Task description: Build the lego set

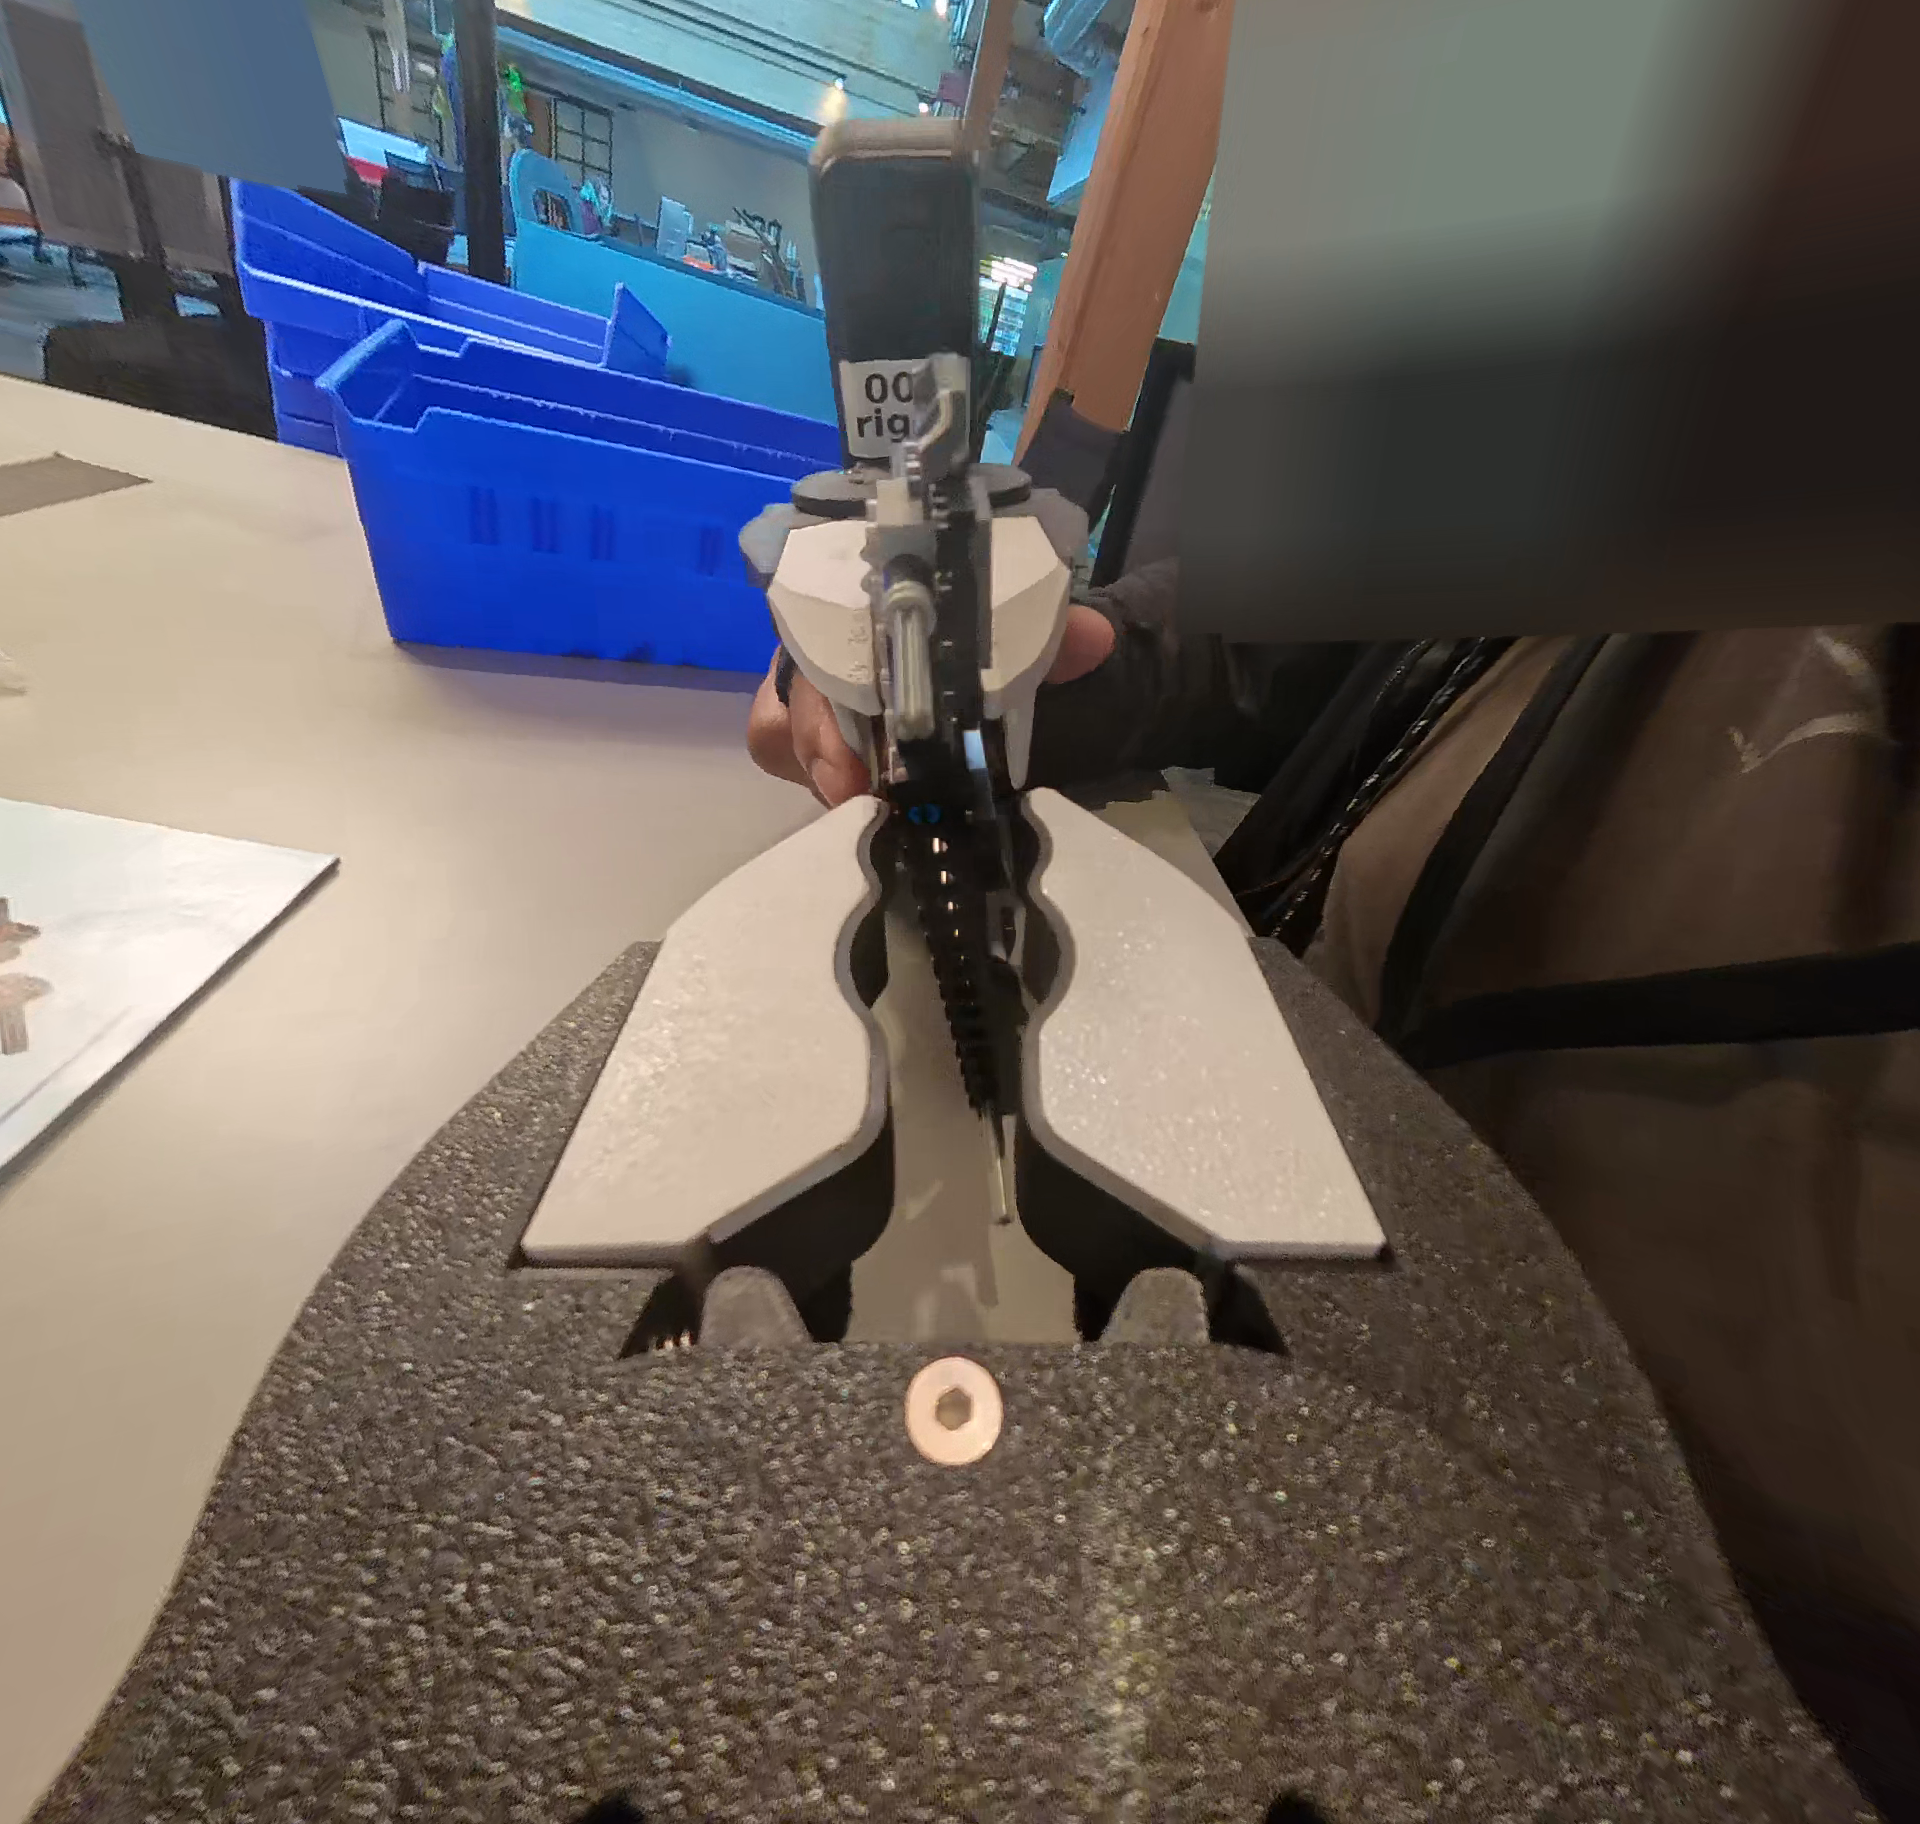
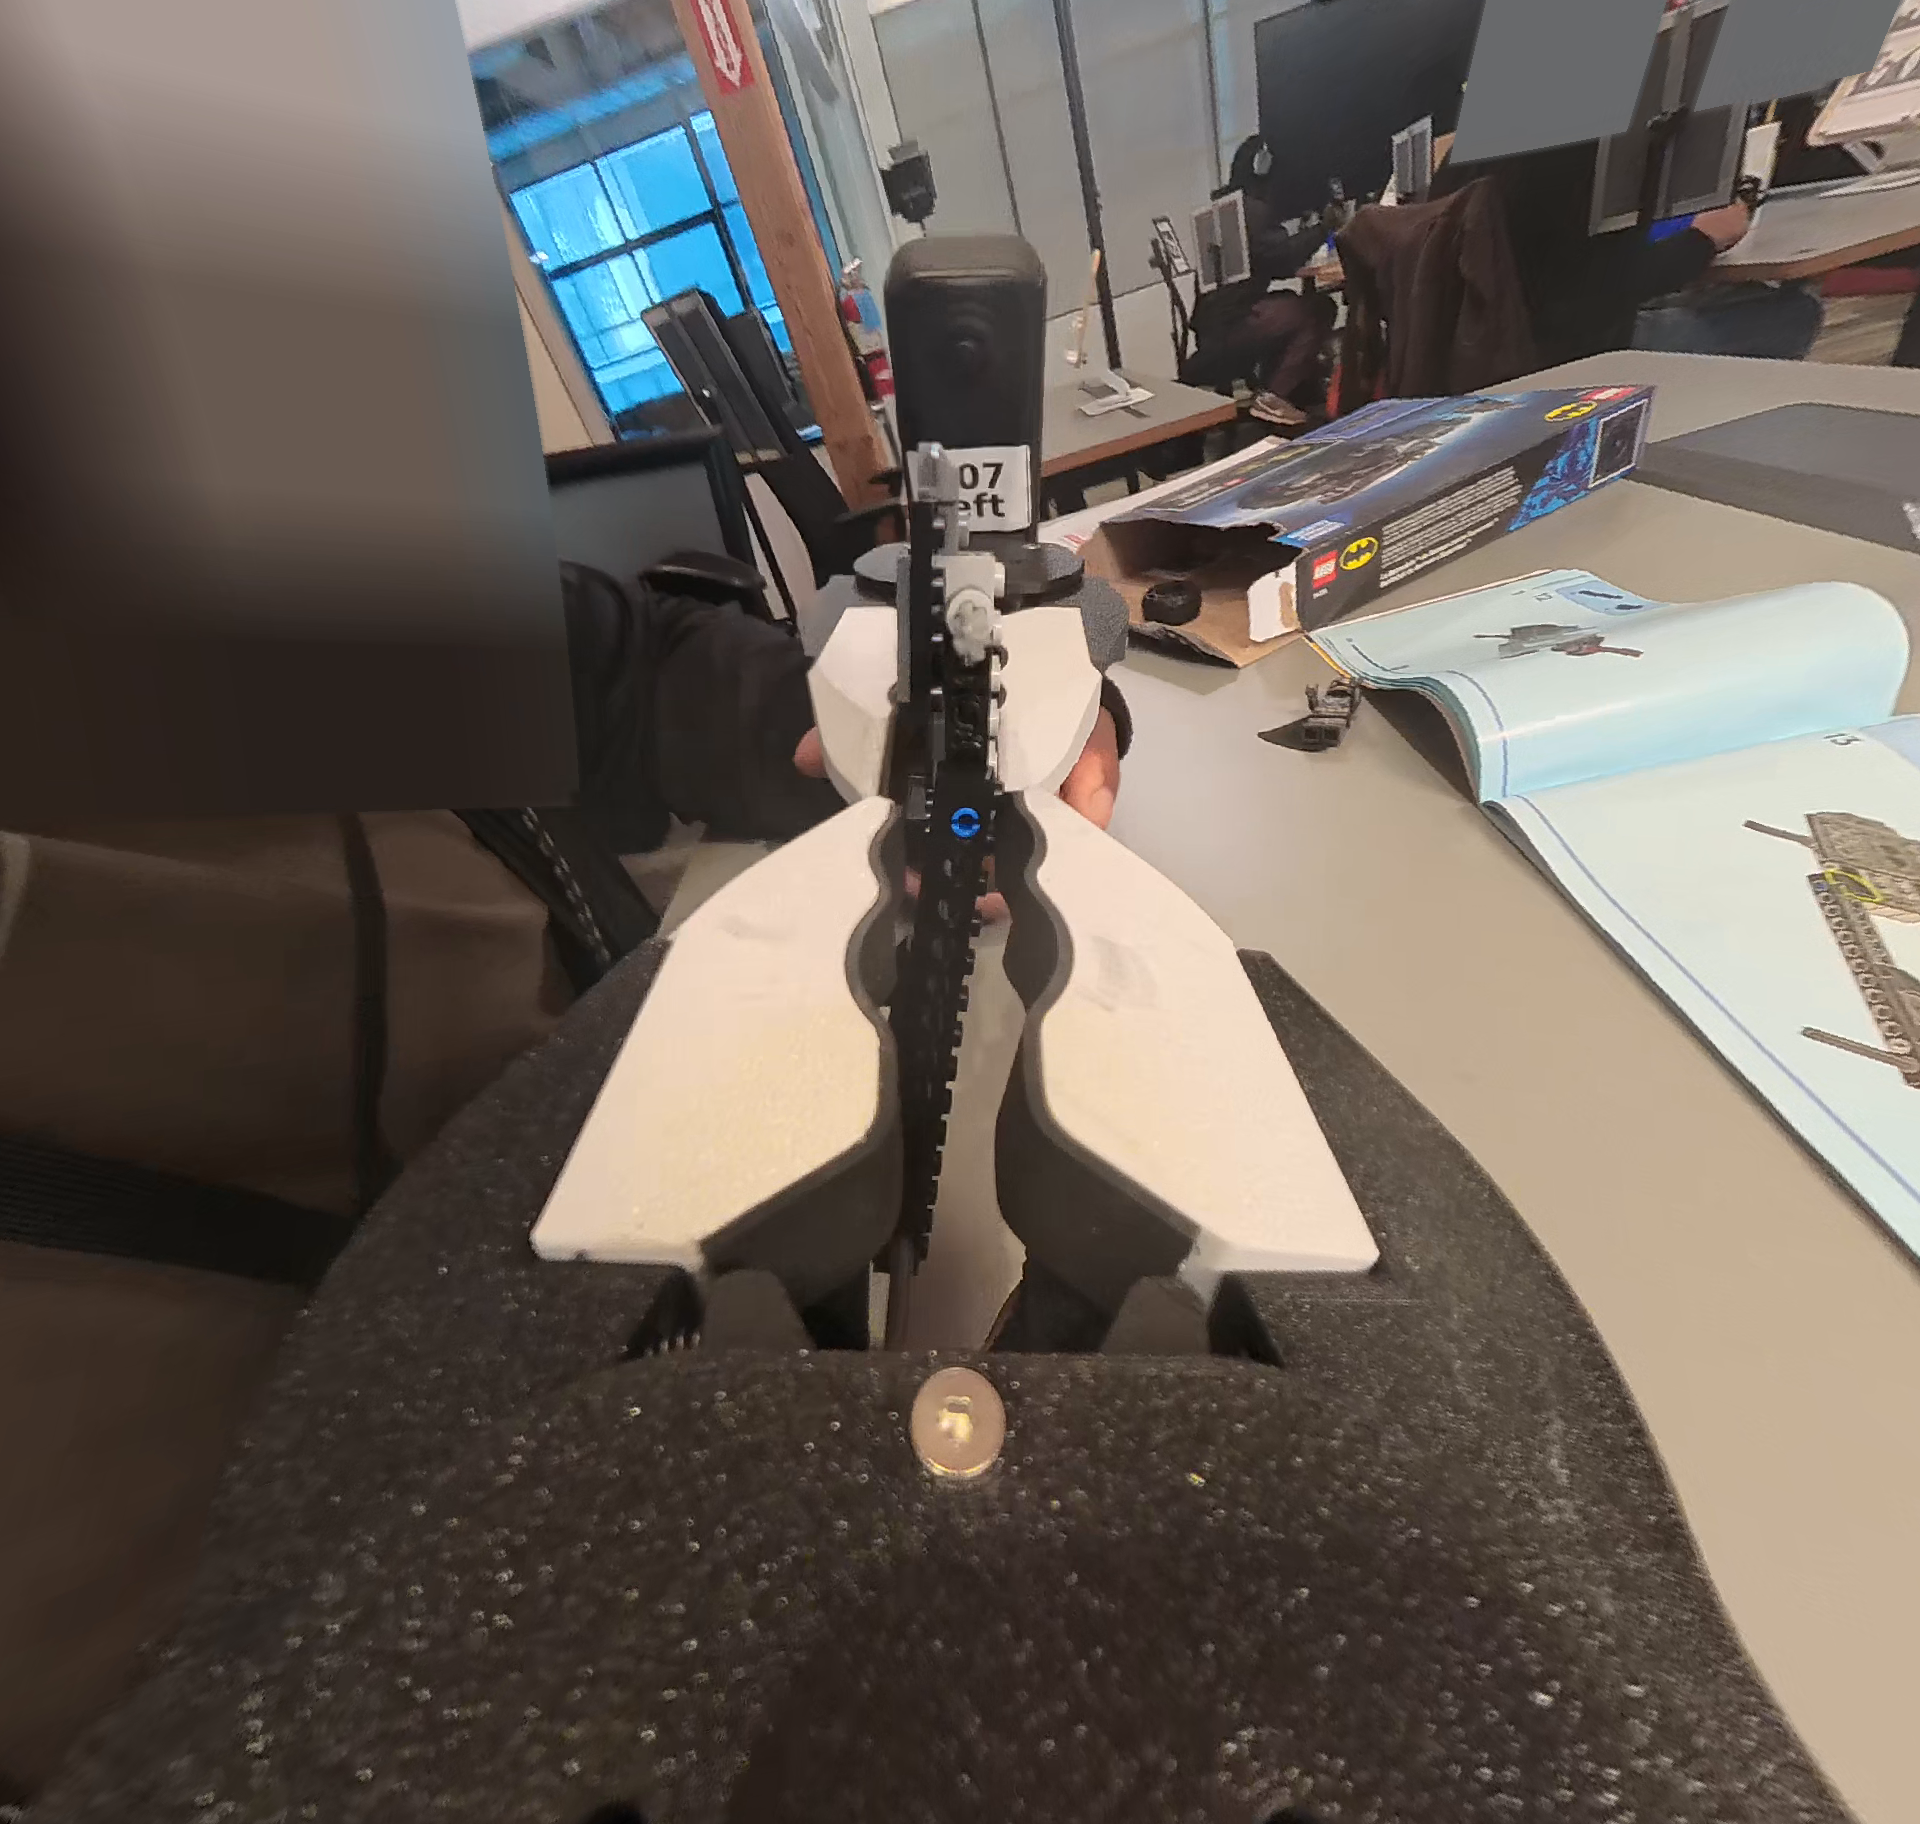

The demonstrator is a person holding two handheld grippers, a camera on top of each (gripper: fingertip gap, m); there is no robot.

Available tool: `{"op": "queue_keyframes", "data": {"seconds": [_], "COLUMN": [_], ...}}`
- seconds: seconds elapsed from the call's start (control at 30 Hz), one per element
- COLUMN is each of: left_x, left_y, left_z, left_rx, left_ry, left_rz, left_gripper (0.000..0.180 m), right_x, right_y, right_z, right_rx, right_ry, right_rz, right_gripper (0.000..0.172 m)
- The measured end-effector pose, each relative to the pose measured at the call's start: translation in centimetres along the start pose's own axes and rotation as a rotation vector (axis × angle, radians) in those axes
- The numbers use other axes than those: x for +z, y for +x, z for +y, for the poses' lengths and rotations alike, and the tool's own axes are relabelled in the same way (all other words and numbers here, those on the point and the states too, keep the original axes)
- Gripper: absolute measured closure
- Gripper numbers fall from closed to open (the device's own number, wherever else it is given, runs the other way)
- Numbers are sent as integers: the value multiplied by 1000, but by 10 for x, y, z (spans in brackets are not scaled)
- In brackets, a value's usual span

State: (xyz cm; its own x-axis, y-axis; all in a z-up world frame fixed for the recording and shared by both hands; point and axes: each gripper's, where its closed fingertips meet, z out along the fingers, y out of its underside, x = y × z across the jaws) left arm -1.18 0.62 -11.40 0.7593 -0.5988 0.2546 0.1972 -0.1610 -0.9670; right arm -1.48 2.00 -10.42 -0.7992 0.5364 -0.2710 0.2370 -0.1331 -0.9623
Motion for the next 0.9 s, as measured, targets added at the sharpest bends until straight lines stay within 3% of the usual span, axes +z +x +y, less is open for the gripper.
{"op": "queue_keyframes", "data": {"seconds": [0.27, 0.9], "left_x": [-1, -1], "left_y": [2, 0], "left_z": [-2, -1], "left_rx": [35, -98], "left_ry": [22, 32], "left_rz": [3, 53], "left_gripper": [162, 165], "right_x": [1, 1], "right_y": [-3, -2], "right_z": [3, 6], "right_rx": [13, 0], "right_ry": [-8, -9], "right_rz": [-25, -20], "right_gripper": [156, 155]}}
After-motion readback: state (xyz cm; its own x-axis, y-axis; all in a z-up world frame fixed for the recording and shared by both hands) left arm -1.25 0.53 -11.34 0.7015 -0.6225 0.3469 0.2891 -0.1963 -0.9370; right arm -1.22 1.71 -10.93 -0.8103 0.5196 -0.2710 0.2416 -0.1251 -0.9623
